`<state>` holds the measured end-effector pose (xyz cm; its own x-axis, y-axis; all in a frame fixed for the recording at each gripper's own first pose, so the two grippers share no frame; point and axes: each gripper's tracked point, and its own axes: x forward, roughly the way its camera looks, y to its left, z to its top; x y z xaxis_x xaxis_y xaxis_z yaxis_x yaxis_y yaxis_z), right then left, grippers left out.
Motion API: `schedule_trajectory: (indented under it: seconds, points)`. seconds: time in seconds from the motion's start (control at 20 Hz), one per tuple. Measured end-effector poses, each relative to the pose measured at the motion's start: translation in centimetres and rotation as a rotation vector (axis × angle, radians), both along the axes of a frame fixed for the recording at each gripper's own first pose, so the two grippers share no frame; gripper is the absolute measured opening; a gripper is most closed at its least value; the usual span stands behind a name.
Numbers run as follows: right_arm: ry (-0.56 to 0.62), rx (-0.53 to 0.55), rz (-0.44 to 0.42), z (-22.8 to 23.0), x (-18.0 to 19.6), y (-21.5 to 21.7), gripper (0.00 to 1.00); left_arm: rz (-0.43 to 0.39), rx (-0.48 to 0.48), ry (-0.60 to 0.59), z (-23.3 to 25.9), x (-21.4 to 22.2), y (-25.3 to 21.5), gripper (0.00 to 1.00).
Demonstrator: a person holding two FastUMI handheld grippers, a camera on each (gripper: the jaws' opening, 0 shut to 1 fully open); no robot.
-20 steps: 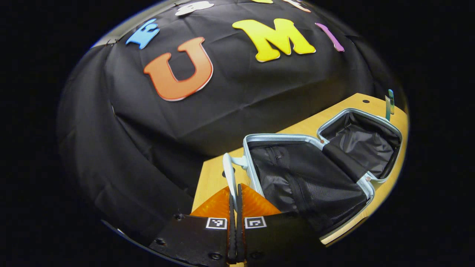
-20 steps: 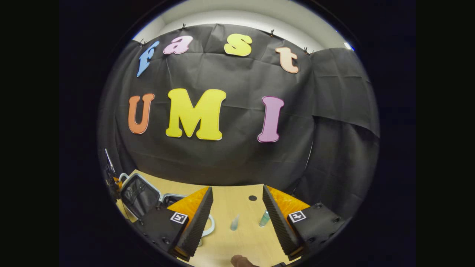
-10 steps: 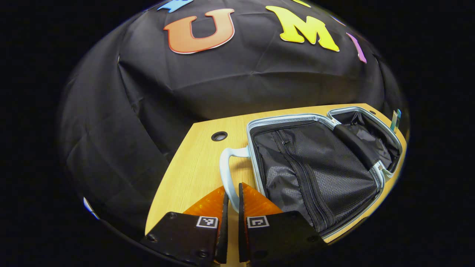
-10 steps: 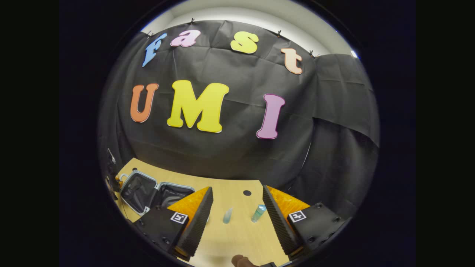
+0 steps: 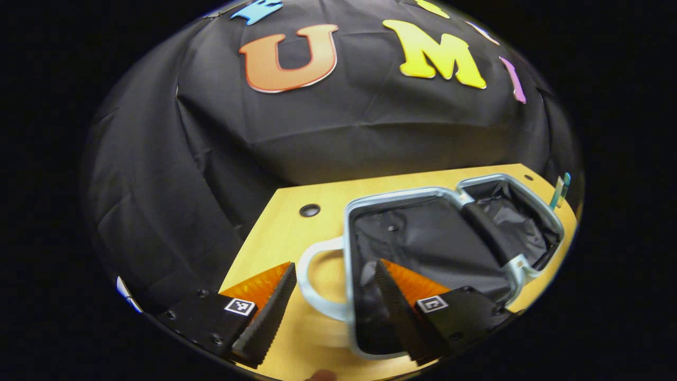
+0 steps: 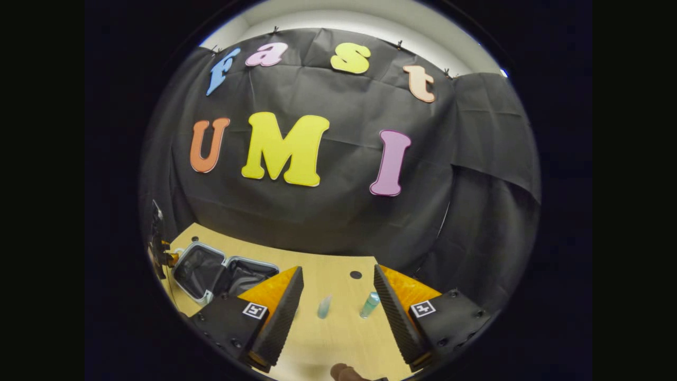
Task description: First open the suitcase, pack the skin care products into it, and then close the suitcase.
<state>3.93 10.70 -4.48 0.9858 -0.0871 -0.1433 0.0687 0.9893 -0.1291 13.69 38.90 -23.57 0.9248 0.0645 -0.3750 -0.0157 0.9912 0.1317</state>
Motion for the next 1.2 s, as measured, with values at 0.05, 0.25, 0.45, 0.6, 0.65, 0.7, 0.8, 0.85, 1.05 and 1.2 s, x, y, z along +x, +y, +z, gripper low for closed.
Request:
schedule_trajectory:
  seconds: [0.05,0.25,0.45,0.6,0.65,0.7,0.8,0.85,1.05,1.2]
  points:
    - [0.009,0.004,0.006,-0.6,0.2,-0.6,0.79,-0.015,-0.006,-0.004,0.7,-0.2,-1.9,0.99]
    - [0.029,-0.007,0.036,-2.3,0.4,-4.0,0.79,-0.086,-0.029,-0.030,3.8,-2.1,-11.5,0.99]
    - [0.039,-0.034,0.039,-3.8,0.8,-8.8,0.80,-0.185,-0.091,-0.031,4.8,-4.0,-22.5,0.99]
    - [0.054,-0.036,0.046,-4.9,1.3,-11.6,0.80,-0.282,-0.115,-0.010,4.6,-5.2,-31.2,0.99]
    - [0.059,-0.035,0.047,-5.4,1.5,-12.6,0.80,-0.314,-0.115,-0.004,4.4,-5.4,-34.0,0.99]
    - [0.067,-0.030,0.050,-5.7,1.8,-13.4,0.79,-0.347,-0.119,0.009,3.7,-5.2,-36.7,0.99]
    - [0.088,-0.020,0.057,-6.8,2.1,-14.9,0.80,-0.423,-0.132,0.031,2.8,-5.3,-42.4,0.99]
    - [0.103,-0.017,0.061,-7.4,2.4,-15.6,0.80,-0.456,-0.136,0.043,2.1,-5.1,-44.9,0.99]
    - [0.147,-0.016,0.071,-9.6,3.5,-18.9,0.79,-0.524,-0.136,0.096,-0.3,-2.9,-53.8,0.99]
    - [0.194,0.003,0.074,-11.8,4.4,-20.9,0.79,-0.497,-0.156,0.147,-4.4,0.5,-57.6,0.99]
